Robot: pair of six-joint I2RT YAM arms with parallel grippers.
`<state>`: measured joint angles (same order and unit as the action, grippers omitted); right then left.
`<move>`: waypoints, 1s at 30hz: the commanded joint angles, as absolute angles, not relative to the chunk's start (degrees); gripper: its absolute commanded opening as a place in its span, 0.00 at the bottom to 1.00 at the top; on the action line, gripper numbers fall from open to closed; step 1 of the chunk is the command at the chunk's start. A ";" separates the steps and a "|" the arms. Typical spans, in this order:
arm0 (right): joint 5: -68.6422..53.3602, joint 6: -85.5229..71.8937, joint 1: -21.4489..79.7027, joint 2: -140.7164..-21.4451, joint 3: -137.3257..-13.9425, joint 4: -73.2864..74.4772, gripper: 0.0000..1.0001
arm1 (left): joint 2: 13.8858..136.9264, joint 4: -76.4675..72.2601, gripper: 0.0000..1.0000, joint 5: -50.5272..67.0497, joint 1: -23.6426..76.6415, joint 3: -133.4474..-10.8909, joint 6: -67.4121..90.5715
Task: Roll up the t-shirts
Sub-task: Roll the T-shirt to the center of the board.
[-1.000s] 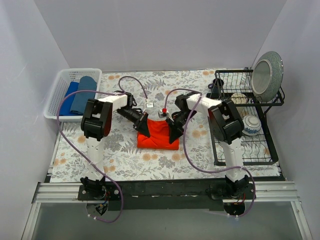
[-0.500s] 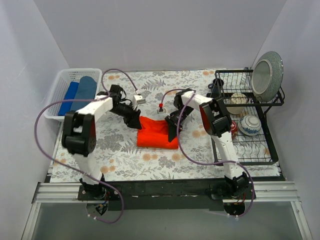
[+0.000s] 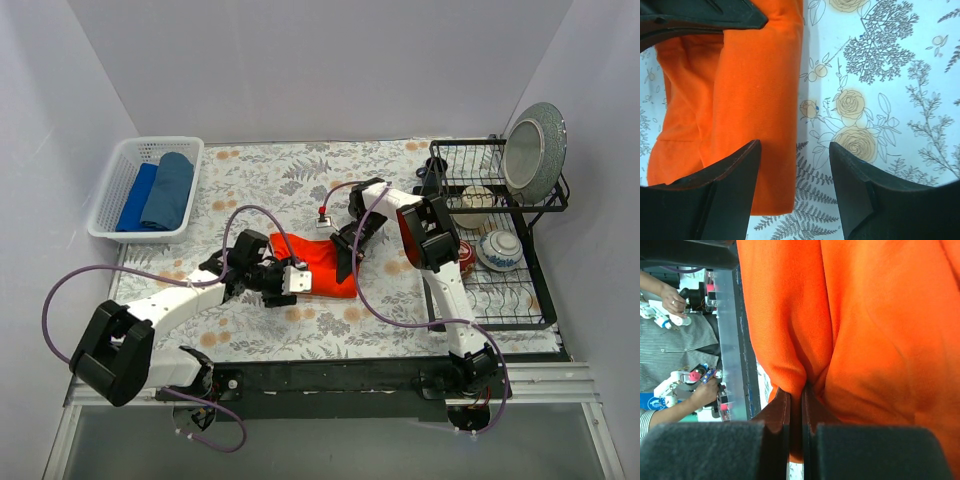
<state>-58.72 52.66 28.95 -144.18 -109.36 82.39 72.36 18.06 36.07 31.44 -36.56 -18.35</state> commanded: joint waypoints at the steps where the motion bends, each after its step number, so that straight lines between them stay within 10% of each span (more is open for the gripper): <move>1: -43.07 55.37 29.44 -149.06 -108.11 73.65 0.01 | 72.41 9.23 0.56 32.96 32.43 -35.51 -20.48; 17: -43.16 54.06 29.53 -151.79 -110.83 74.88 0.01 | 83.75 6.42 0.57 28.48 34.54 -31.38 -28.56; 25: -44.38 54.40 28.66 -150.47 -110.66 74.79 0.03 | 89.47 9.92 0.04 25.64 34.89 -35.32 -26.02; 30: -44.56 54.32 25.06 -137.86 -110.13 73.22 0.22 | 89.56 25.55 0.00 34.26 33.40 -42.61 -22.42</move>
